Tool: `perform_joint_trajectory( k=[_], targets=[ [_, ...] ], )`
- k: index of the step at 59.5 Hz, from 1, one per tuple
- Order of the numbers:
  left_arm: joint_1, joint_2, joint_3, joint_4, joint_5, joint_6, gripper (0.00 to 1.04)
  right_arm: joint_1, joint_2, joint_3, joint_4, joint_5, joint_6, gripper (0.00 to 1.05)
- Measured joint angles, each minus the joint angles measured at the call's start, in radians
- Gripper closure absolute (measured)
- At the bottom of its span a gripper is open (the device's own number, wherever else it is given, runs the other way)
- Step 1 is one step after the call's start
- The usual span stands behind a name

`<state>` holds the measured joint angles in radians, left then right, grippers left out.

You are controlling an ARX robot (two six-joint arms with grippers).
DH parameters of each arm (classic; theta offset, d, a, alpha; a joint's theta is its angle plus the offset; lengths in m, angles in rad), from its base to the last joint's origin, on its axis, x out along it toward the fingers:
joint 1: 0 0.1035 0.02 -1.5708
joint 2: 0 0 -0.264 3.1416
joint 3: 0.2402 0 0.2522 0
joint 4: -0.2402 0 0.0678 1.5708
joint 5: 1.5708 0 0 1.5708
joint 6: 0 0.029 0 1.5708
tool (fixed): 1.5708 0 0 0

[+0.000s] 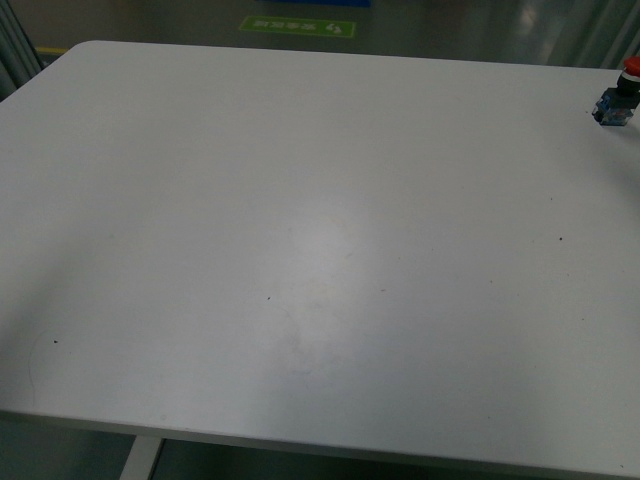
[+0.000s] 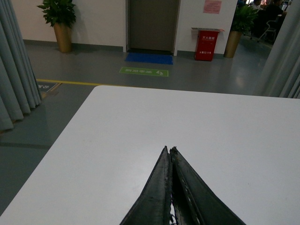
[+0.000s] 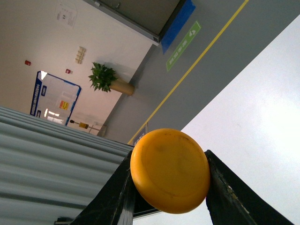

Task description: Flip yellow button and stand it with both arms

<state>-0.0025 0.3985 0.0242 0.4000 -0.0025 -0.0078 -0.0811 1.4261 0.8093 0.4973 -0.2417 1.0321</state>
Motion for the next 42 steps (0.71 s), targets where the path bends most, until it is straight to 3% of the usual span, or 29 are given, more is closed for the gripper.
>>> perform_joint_trajectory(
  k=[39,42],
  targets=[
    [0.000,-0.227,0.000,-0.225,0.000,0.000,1.01,-0.029,-0.004,-0.003,-0.002,0.005,-0.107,0.70],
    [0.000,-0.289,0.000,-0.309,0.000,0.000,1.01,-0.030,-0.002,-0.004,-0.002,0.004,-0.115,0.70]
  ],
)
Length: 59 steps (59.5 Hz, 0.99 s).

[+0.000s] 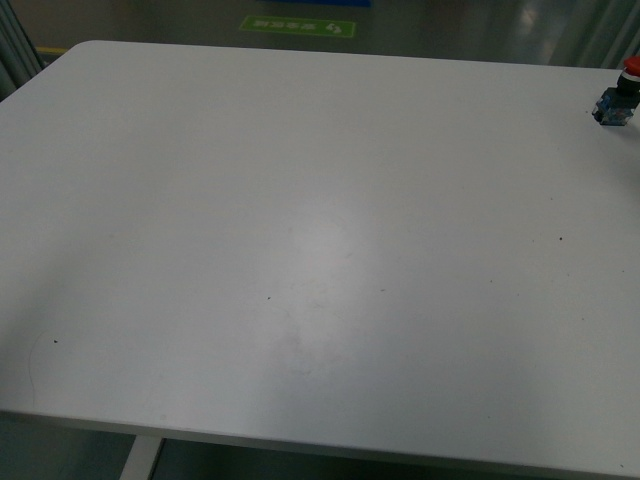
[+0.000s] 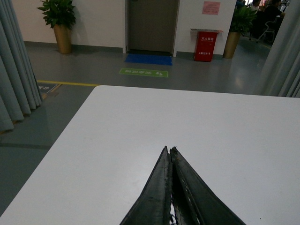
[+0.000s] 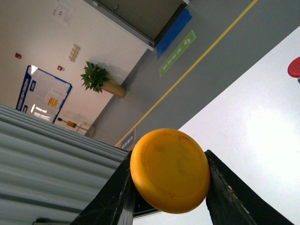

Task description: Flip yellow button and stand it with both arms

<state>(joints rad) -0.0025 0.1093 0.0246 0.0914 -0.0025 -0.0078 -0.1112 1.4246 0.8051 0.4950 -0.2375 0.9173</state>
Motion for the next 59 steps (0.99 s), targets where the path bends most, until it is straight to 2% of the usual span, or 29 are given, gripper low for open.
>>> perform_joint_trajectory(
  k=[4,17,29,48,51,59],
  targets=[
    [0.000,-0.069,0.000,-0.080,0.002,0.000,1.01,-0.003,0.003,-0.003,0.000,0.000,-0.012,0.70],
    [0.000,-0.105,0.000,-0.091,0.002,-0.001,1.00,-0.011,0.020,-0.008,0.000,0.021,-0.061,0.70],
    [0.000,-0.106,0.000,-0.091,0.002,0.000,0.65,-0.003,0.071,-0.008,0.019,0.132,-0.227,0.70],
    [0.000,-0.106,0.000,-0.091,0.002,0.000,0.10,-0.002,0.209,-0.002,0.154,0.326,-0.711,0.70],
    [0.000,-0.106,0.000,-0.091,0.002,0.001,0.05,-0.002,0.236,0.005,0.162,0.338,-0.775,0.70],
    [0.000,-0.105,0.000,-0.091,0.002,0.002,0.07,-0.005,0.303,0.037,0.171,0.365,-0.901,0.70]
  ],
)
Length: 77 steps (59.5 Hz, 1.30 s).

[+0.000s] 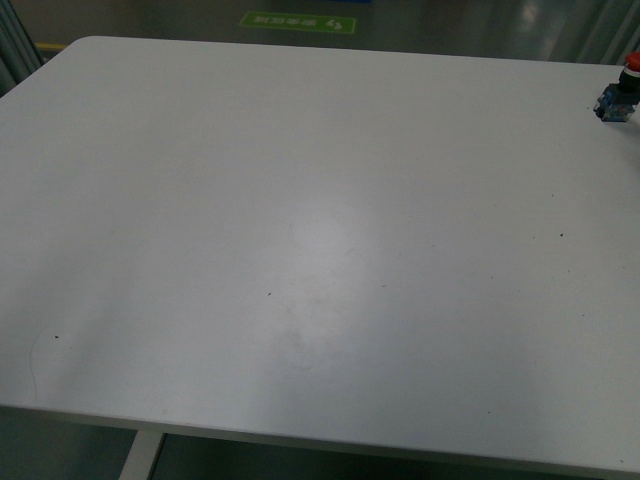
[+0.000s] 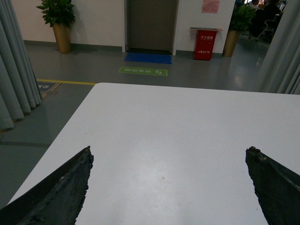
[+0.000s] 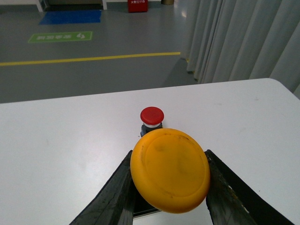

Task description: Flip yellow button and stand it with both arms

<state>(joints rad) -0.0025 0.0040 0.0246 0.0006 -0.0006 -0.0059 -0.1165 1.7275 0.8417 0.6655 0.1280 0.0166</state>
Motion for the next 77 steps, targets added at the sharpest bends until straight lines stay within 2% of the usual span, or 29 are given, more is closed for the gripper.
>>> perform_joint_trajectory(
  k=[18,29,52,77],
  targets=[
    [0.000,0.000,0.000,0.000,0.000,0.000,0.07,-0.010,0.143,0.095,0.023,0.047,-0.161,0.70],
    [0.000,0.000,0.000,0.000,0.000,0.000,0.07,-0.042,0.254,0.139,0.034,0.054,-0.208,0.70],
    [0.000,0.000,0.000,0.000,0.000,0.000,0.07,-0.080,0.424,0.217,0.050,0.038,-0.203,0.70],
    [0.000,0.000,0.000,0.000,0.000,0.000,0.07,-0.092,0.469,0.223,0.079,0.002,-0.202,0.70]
  ],
)
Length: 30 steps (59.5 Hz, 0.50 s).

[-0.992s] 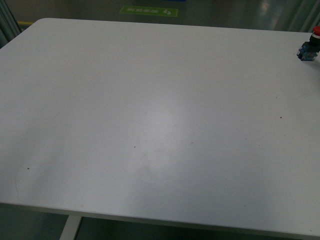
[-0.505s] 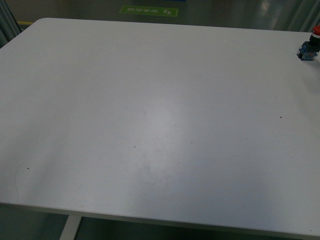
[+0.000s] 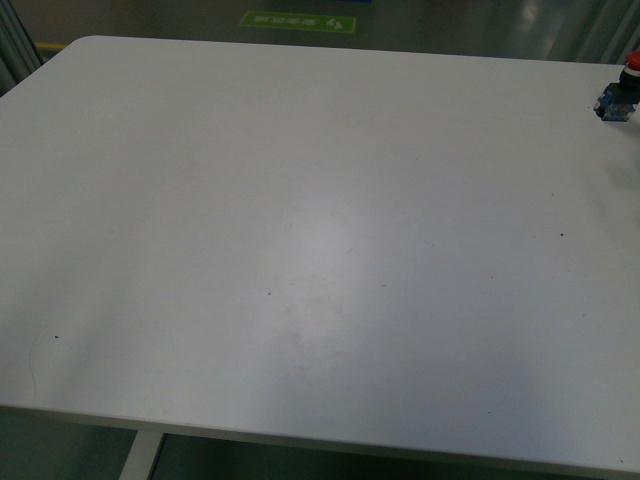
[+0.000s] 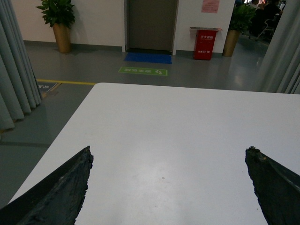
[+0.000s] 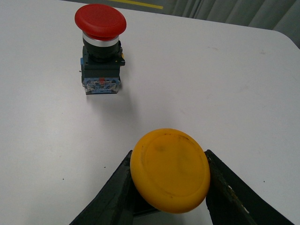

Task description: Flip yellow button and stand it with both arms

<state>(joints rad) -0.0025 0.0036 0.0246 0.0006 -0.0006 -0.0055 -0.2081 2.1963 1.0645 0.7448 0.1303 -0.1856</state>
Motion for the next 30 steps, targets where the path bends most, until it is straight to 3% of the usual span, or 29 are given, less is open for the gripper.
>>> perform_joint_trajectory(
  k=[30],
  targets=[
    [0.000,0.000,0.000,0.000,0.000,0.000,0.07,0.014,0.005,-0.019,0.013,-0.013,-0.018,0.70]
  ],
)
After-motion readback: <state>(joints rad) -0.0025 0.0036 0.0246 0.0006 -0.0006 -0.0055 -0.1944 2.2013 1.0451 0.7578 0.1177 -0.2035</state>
